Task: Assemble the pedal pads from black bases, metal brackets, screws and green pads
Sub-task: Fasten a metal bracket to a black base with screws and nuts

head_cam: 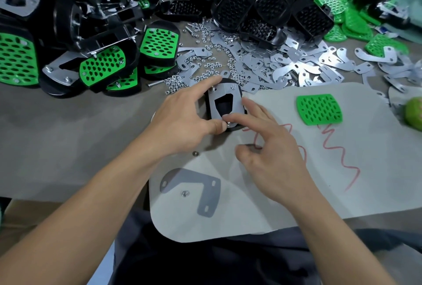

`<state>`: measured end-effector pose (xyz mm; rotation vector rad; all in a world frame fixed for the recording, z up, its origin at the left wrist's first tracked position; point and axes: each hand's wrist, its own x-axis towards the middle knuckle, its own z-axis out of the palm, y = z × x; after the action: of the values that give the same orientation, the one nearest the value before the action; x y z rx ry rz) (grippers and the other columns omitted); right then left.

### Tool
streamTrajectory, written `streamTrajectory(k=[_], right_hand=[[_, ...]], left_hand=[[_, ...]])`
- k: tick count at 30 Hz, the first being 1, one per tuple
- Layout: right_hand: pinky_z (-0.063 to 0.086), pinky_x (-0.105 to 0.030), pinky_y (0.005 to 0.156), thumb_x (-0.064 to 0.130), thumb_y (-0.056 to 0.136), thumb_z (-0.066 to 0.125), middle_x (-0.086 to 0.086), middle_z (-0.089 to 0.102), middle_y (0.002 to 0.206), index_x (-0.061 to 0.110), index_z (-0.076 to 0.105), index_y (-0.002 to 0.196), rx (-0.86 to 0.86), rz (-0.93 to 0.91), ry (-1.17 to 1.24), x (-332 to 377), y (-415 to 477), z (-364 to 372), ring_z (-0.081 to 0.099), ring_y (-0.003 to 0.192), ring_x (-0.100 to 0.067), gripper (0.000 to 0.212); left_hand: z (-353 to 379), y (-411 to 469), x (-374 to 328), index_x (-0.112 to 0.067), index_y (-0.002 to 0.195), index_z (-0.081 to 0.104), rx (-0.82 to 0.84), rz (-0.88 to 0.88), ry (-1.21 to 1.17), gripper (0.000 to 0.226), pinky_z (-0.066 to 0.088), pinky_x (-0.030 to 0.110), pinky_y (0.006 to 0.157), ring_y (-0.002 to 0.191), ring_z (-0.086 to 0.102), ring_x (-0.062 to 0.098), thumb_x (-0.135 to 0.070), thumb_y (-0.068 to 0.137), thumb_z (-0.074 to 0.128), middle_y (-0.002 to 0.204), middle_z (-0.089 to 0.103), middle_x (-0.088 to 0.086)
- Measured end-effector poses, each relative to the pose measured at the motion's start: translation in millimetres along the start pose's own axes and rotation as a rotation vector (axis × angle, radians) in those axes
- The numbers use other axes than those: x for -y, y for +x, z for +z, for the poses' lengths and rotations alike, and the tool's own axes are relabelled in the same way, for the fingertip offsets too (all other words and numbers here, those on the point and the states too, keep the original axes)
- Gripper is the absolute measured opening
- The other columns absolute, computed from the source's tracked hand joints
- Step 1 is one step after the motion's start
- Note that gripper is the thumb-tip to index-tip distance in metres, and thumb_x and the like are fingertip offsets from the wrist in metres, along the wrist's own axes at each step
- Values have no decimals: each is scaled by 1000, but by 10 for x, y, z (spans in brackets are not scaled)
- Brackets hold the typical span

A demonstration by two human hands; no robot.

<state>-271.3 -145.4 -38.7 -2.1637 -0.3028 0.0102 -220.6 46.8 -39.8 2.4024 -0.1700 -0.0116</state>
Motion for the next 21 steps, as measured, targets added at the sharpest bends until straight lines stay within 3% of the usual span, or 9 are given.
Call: streamTrajectory(k=[3, 6, 7, 11, 13, 16, 19, 21], right_hand=[[26, -7, 111, -5, 74, 58, 14, 40, 156, 38, 67, 122, -44, 21, -59, -5, -30, 41, 27, 148, 1, 65], [18, 1, 106, -2, 74, 56, 41, 33, 141, 36, 67, 120, -81, 9, -81, 14, -55, 90, 29, 147, -3, 62], [15, 4, 104, -2, 74, 55, 41, 32, 141, 37, 66, 120, -91, 16, -88, 17, -58, 94, 29, 147, -4, 61], [14, 4, 105, -6, 76, 55, 8, 40, 157, 40, 64, 122, -77, 55, -111, 41, -58, 97, 26, 149, -2, 65], [22, 4, 101, -7, 76, 56, 9, 44, 155, 40, 66, 119, -82, 57, -95, 43, -69, 68, 31, 146, 0, 65], [28, 6, 91, -10, 78, 58, 14, 44, 153, 37, 72, 99, -85, 72, -25, 27, -113, -10, 33, 143, 5, 53], [35, -12, 109, -9, 78, 60, 21, 42, 150, 43, 77, 85, -38, 77, 69, -7, -160, -46, 32, 141, 11, 55], [47, -27, 103, -1, 79, 61, 21, 53, 145, 42, 78, 89, -117, 122, 184, -13, -147, -50, 50, 128, 10, 47]], left_hand=[[-16, 11, 6, -47, 150, 41, 18, 13, 6, 91, 32, 20, 93, 133, 49, 13, -42, 72, 88, 146, 57, -13], [-43, 20, 10, -45, 151, 41, 41, 21, 33, 90, 33, 24, 97, 137, 48, 16, -46, 73, 87, 148, 55, -11], [-48, 23, 10, -45, 151, 41, 42, 21, 34, 90, 34, 24, 98, 138, 48, 17, -47, 74, 86, 149, 54, -10], [-40, 18, 15, -46, 151, 39, 41, 27, 36, 90, 32, 23, 96, 138, 47, 18, -49, 75, 85, 149, 54, -9], [-37, 14, 16, -46, 151, 40, 37, 29, 36, 89, 31, 22, 95, 137, 47, 18, -49, 75, 85, 149, 55, -9], [-39, 11, 15, -46, 151, 40, 25, 28, 33, 90, 30, 21, 95, 136, 47, 17, -47, 74, 86, 148, 54, -9], [-25, 14, 22, -46, 151, 41, 14, 33, 33, 89, 30, 21, 95, 136, 47, 17, -47, 74, 86, 149, 54, -9], [-16, 18, 28, -46, 151, 40, 17, 38, 39, 89, 29, 22, 95, 136, 47, 17, -48, 74, 86, 149, 53, -9]])
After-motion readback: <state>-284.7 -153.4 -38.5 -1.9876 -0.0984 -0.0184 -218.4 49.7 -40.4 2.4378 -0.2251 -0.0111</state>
